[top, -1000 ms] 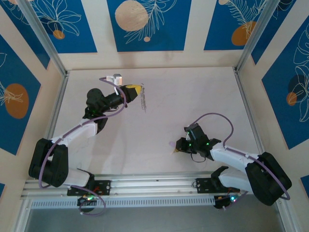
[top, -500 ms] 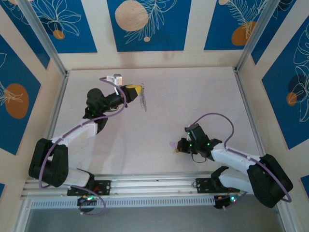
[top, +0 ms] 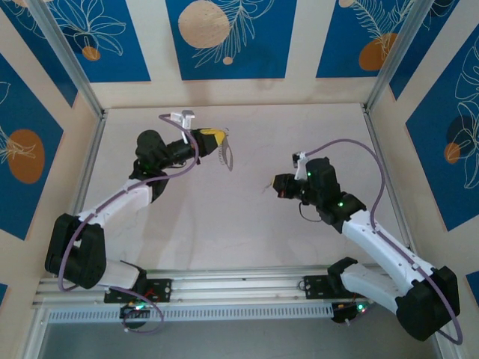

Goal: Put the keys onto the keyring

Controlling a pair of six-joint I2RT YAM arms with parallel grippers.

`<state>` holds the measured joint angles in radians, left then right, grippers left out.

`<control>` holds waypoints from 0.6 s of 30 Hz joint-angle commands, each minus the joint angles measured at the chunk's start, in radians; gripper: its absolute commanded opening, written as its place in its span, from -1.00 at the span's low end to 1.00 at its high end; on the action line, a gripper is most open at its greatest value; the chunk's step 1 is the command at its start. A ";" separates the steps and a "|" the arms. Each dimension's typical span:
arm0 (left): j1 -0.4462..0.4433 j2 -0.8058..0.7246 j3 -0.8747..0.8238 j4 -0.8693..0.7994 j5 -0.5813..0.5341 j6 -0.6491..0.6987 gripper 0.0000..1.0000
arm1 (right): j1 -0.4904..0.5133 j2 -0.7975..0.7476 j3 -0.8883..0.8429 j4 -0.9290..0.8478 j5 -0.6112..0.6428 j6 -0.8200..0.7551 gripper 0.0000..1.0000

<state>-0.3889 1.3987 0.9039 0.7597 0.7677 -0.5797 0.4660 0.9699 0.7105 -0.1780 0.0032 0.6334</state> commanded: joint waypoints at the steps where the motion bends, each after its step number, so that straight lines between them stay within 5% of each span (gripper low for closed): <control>1: -0.021 0.011 0.060 -0.068 0.059 0.078 -1.00 | -0.040 -0.013 0.038 0.089 -0.089 -0.026 -1.00; 18: -0.158 0.070 0.190 -0.353 0.030 0.340 -1.00 | -0.127 -0.011 0.052 0.463 -0.338 -0.043 -1.00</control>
<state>-0.5289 1.4532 1.0454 0.4625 0.8066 -0.3199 0.3454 0.9699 0.7334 0.2039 -0.2733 0.6189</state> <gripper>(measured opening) 0.049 0.064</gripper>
